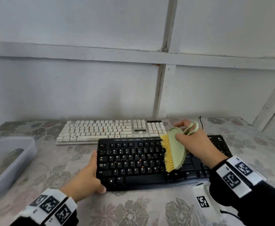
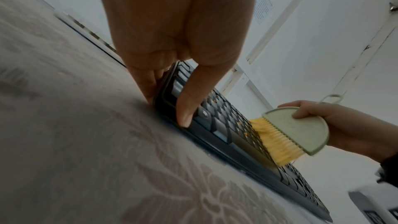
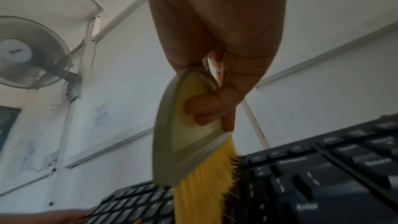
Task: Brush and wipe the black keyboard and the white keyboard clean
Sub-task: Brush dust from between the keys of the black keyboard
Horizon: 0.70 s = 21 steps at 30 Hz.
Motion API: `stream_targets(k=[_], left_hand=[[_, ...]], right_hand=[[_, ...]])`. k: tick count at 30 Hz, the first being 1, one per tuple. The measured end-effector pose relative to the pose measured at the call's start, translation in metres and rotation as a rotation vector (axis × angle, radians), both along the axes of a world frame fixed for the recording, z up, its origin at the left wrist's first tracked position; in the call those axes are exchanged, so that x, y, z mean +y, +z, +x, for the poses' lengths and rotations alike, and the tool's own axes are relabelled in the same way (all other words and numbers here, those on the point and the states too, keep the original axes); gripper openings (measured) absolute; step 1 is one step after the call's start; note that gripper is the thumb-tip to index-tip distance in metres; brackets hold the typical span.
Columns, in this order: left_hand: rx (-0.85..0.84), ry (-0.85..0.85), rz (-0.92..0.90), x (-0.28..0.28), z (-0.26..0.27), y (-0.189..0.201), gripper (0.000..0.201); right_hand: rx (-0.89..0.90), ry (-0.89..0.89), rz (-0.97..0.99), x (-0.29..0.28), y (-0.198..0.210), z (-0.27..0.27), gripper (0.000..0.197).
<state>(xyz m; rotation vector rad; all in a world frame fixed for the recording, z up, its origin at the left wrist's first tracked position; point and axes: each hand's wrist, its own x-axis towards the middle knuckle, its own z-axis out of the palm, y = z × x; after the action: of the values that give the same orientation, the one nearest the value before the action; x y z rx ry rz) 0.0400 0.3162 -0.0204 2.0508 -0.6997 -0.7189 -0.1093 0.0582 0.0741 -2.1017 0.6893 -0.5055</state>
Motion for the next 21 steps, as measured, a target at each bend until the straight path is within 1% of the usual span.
stream_targets(k=[5, 7, 9, 11, 15, 18, 21], left_hand=[[-0.005, 0.0, -0.007, 0.001, 0.001, -0.001, 0.111], [0.0, 0.001, -0.006, 0.0, 0.002, -0.002, 0.112], [0.004, 0.0, -0.004, 0.0, 0.001, -0.002, 0.112], [-0.003, -0.002, 0.0, 0.001, 0.003, -0.003, 0.112], [-0.006, -0.004, 0.008, 0.001, 0.002, -0.003, 0.111], [0.001, -0.007, 0.014, 0.0, 0.001, -0.001, 0.11], [0.008, -0.001, 0.007, -0.001, 0.003, -0.001, 0.111]], right_hand=[[0.128, 0.146, -0.008, 0.026, -0.014, -0.026, 0.019], [0.169, 0.177, 0.004, 0.031, -0.011, -0.033, 0.019], [0.132, 0.164, 0.01, 0.029, -0.003, -0.033, 0.018], [0.044, 0.113, -0.005, 0.025, 0.005, -0.025, 0.018], [-0.045, 0.079, -0.062, 0.023, 0.007, 0.0, 0.028], [-0.04, 0.096, -0.063, 0.026, -0.003, 0.0, 0.028], [0.025, 0.135, -0.104, 0.033, -0.017, -0.013, 0.026]])
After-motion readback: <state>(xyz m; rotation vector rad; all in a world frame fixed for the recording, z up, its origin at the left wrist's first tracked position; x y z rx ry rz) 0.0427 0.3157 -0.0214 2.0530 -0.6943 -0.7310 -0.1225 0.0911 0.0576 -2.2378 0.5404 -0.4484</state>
